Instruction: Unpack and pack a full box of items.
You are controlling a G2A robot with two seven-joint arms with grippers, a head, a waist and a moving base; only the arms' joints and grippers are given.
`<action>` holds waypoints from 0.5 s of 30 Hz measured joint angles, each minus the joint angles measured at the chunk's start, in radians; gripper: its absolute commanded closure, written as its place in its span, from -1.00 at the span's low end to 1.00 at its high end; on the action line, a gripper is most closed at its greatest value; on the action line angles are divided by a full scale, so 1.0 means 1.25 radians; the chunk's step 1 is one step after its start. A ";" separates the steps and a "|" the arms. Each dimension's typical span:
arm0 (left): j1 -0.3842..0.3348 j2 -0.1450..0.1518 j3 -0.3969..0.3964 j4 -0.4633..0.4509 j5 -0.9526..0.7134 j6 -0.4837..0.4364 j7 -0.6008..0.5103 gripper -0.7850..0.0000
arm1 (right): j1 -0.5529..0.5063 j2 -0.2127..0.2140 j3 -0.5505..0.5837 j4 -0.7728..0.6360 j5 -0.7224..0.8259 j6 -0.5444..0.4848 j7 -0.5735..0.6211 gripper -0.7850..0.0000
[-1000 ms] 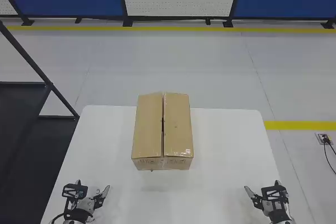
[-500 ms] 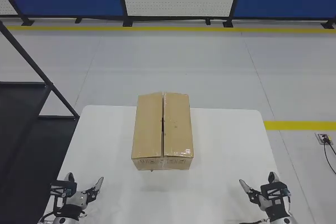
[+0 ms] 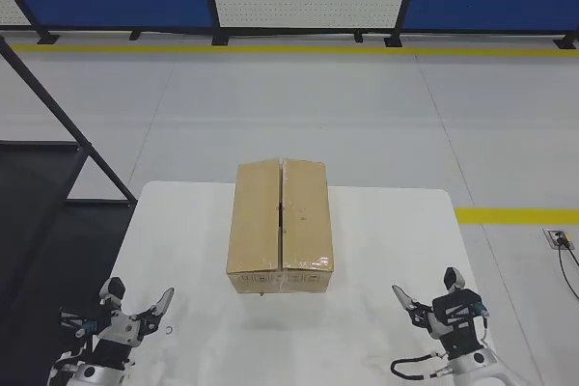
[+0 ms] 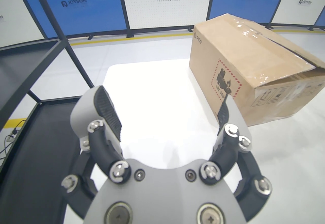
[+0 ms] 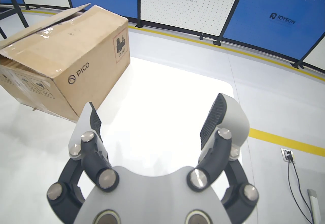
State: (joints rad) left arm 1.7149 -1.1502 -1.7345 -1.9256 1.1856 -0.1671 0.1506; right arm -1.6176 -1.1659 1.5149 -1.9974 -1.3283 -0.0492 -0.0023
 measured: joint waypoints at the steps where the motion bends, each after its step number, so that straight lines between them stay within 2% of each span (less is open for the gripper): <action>1: 0.000 0.000 0.000 0.000 0.000 0.001 0.000 -1.00 | 0.000 0.000 0.000 0.000 0.001 0.000 0.000 -1.00; 12: -0.001 0.000 0.000 0.001 0.000 0.002 0.000 -1.00 | -0.001 0.000 0.000 0.001 0.002 -0.001 -0.001 -1.00; 15: -0.046 -0.004 0.017 0.018 -0.047 0.028 -0.032 -1.00 | 0.026 -0.003 -0.012 0.020 0.015 0.003 0.002 -1.00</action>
State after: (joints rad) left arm 1.6577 -1.1554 -1.7136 -1.9032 1.1263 -0.1326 0.1106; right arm -1.5851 -1.1696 1.4999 -1.9720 -1.3096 -0.0461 0.0004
